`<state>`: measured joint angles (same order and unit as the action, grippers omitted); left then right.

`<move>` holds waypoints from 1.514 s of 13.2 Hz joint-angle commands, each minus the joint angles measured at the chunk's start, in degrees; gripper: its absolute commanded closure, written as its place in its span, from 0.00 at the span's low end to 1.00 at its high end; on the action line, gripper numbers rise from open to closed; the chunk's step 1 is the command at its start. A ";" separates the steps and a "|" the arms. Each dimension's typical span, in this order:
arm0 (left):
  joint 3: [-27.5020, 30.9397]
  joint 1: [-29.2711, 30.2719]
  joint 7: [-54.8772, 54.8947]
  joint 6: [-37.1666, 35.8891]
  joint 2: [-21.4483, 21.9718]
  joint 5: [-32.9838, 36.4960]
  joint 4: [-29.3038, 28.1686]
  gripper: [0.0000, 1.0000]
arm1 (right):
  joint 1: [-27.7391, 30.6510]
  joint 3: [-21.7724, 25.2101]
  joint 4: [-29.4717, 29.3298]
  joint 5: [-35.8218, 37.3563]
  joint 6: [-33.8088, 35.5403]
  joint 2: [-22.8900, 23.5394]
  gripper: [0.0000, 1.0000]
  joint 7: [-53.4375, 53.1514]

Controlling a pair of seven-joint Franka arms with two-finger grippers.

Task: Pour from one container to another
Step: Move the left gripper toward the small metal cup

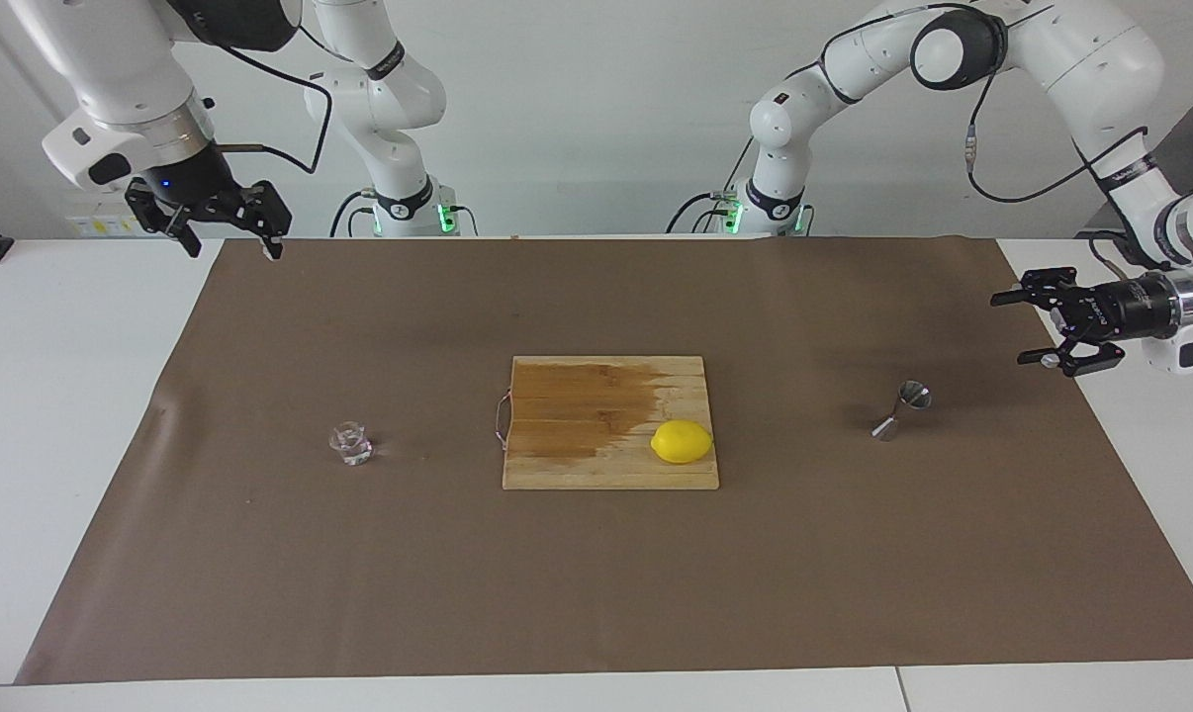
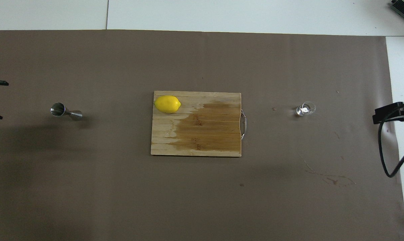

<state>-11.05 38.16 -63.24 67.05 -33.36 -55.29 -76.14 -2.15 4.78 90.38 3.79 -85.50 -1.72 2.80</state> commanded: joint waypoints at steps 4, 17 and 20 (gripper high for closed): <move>-2.48 2.80 -1.10 -0.60 -7.76 -1.84 0.38 0.00 | 0.30 -0.21 0.14 -0.36 -1.42 -0.13 0.00 0.81; -6.09 4.38 4.87 4.66 -14.19 -3.24 -2.77 0.00 | 0.13 -0.21 -1.26 -2.28 0.60 -0.92 0.00 0.98; -6.61 4.30 7.78 4.76 -16.30 -3.24 -3.22 0.00 | 0.83 0.31 -1.96 -3.52 1.31 -0.92 0.00 0.81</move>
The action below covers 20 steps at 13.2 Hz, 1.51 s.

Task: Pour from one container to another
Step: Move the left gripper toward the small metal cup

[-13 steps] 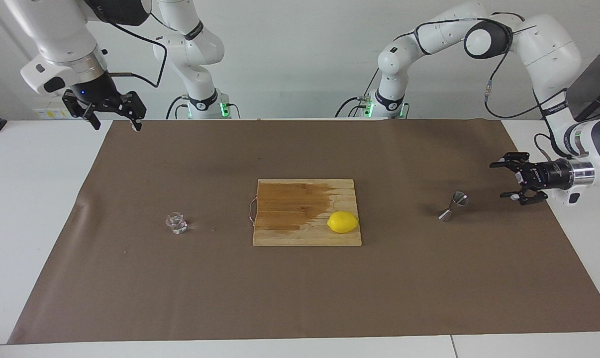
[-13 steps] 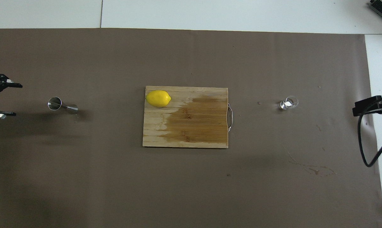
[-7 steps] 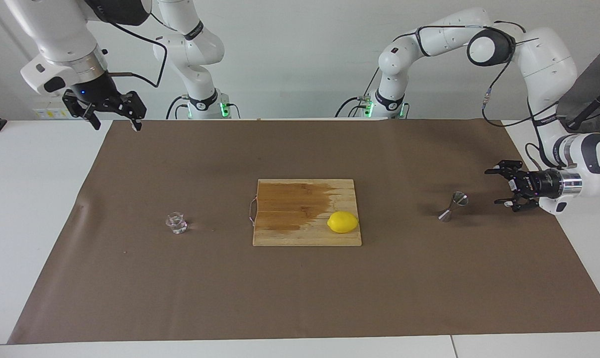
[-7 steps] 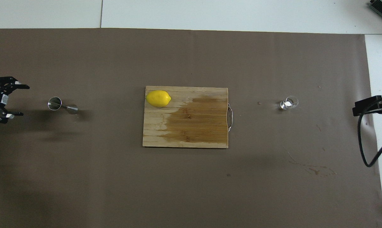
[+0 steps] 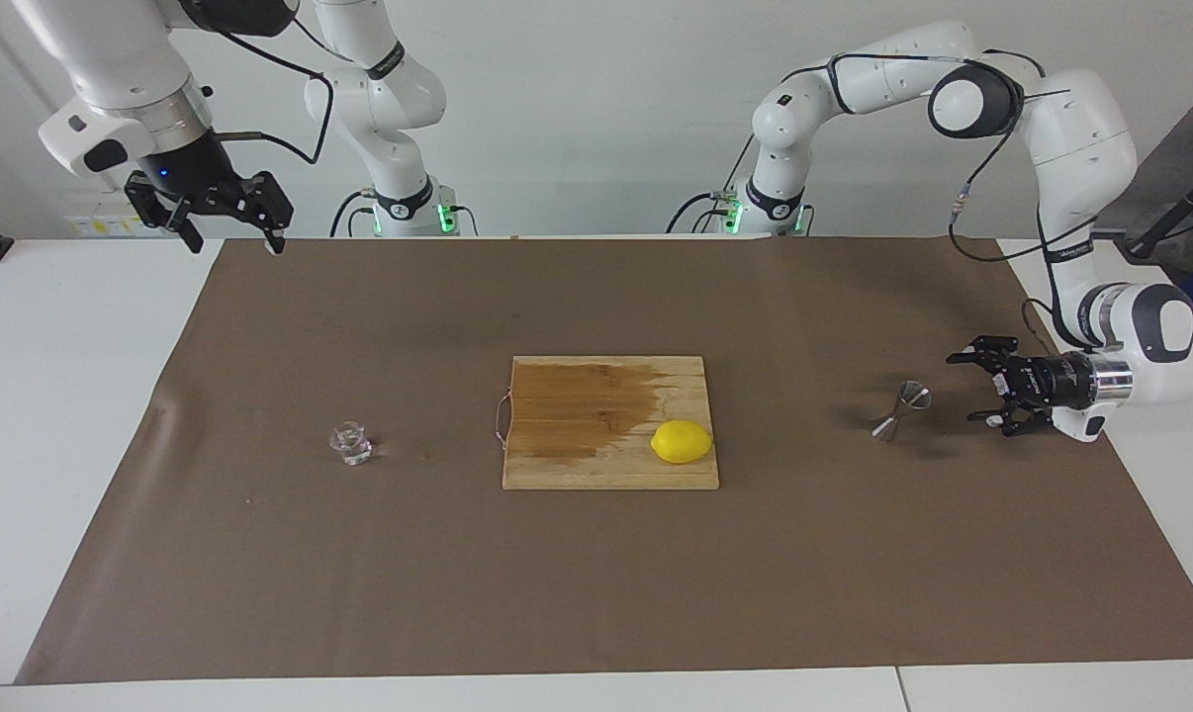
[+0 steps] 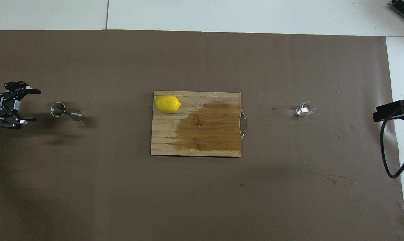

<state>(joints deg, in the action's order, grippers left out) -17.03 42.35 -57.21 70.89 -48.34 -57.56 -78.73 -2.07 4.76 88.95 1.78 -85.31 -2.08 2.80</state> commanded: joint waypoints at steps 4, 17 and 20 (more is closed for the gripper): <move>-0.73 0.10 4.20 1.09 -2.11 -0.97 -2.04 0.00 | 0.75 -0.02 -0.54 -1.52 1.72 -0.47 0.00 -0.42; -1.69 -0.86 5.18 2.15 -1.58 -0.53 -6.97 0.00 | 4.09 -0.10 -0.54 -1.08 -3.73 1.82 0.00 -6.58; -1.70 -0.78 5.09 2.32 -1.50 -0.53 -6.62 0.00 | 3.92 -0.37 -0.54 -1.17 -2.59 0.68 0.00 -6.49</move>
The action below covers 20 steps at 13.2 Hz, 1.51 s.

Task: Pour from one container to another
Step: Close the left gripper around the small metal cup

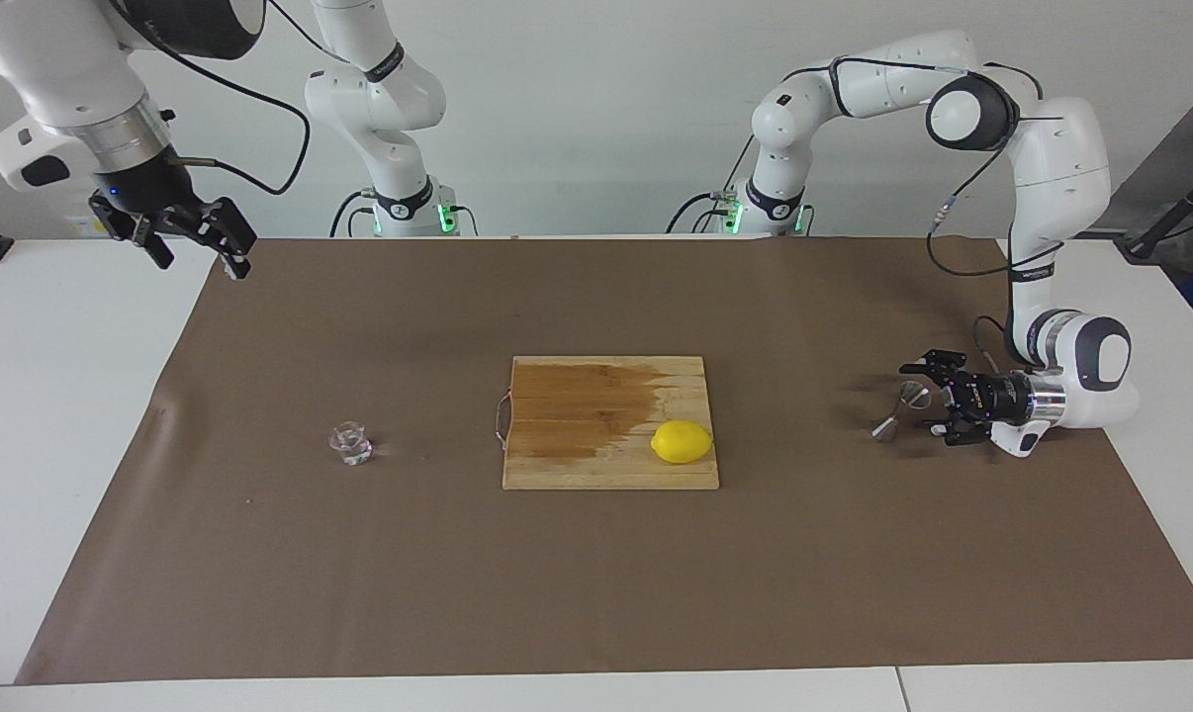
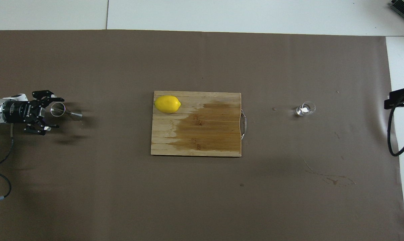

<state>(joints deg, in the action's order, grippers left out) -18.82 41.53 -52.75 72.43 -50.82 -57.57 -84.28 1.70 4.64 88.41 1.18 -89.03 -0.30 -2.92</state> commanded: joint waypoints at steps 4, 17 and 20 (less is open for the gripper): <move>0.10 0.04 0.63 0.87 0.90 -0.52 -0.98 0.00 | 0.14 -0.24 0.01 -1.09 1.58 -1.90 0.00 -0.95; -0.78 0.13 6.43 1.22 0.90 -0.79 -0.80 0.00 | 0.14 -0.60 0.01 -1.27 2.90 -2.69 0.00 -1.30; -0.78 0.04 6.52 1.49 0.81 -0.87 -0.80 0.00 | 0.05 -0.68 0.01 -1.18 2.89 -2.61 0.00 -2.26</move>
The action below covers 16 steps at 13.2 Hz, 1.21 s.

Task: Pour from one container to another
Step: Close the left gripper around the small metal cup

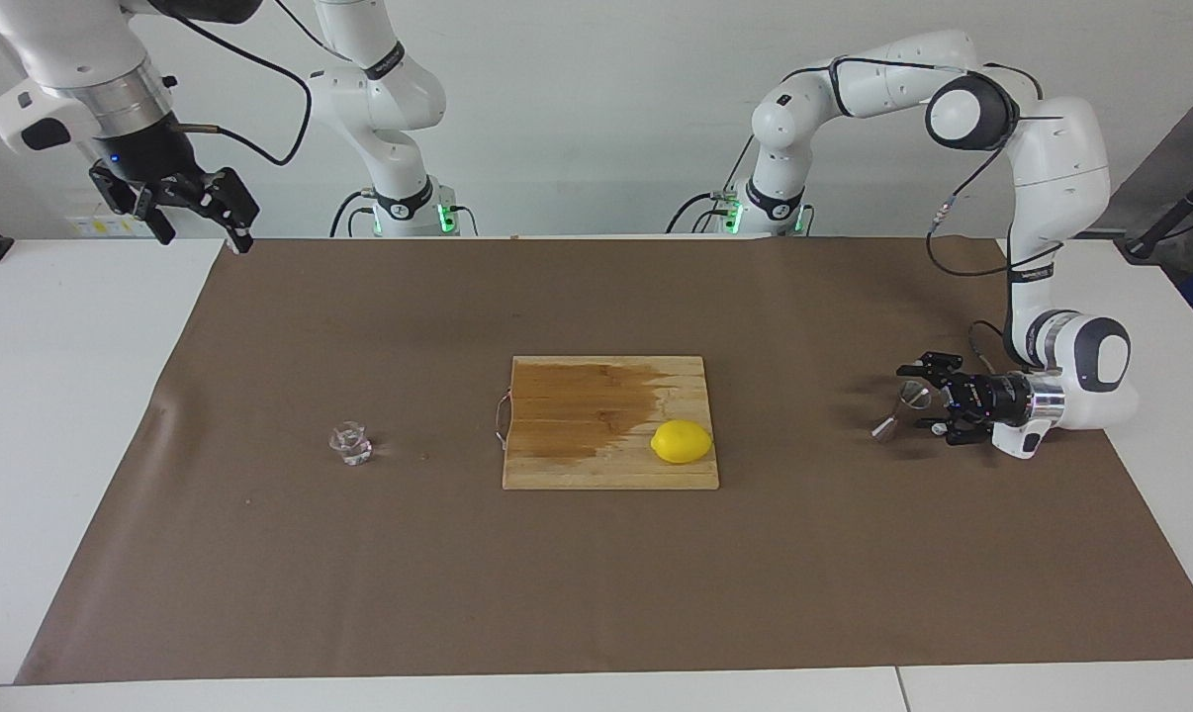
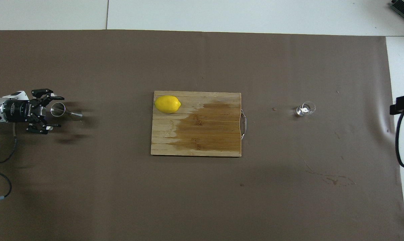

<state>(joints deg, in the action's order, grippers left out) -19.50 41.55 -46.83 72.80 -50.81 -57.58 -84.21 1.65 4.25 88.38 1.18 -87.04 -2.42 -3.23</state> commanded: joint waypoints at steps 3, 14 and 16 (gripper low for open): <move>-0.10 0.02 0.60 1.29 0.80 -0.96 -0.87 0.00 | -0.07 -0.29 0.04 -1.27 0.90 -0.57 0.00 -2.13; -0.45 0.20 -0.01 1.56 0.80 -1.40 -0.78 0.18 | 0.10 -0.91 0.04 -1.53 1.08 -0.48 0.00 -2.22; -0.45 0.11 -0.45 1.82 0.80 -1.40 -0.78 0.20 | 0.02 -1.00 0.04 -1.53 0.99 -0.39 0.00 -2.13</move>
<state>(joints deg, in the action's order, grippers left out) -19.95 41.58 -46.84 73.50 -50.81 -57.99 -84.21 1.13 3.59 88.39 1.18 -86.71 -2.42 -5.01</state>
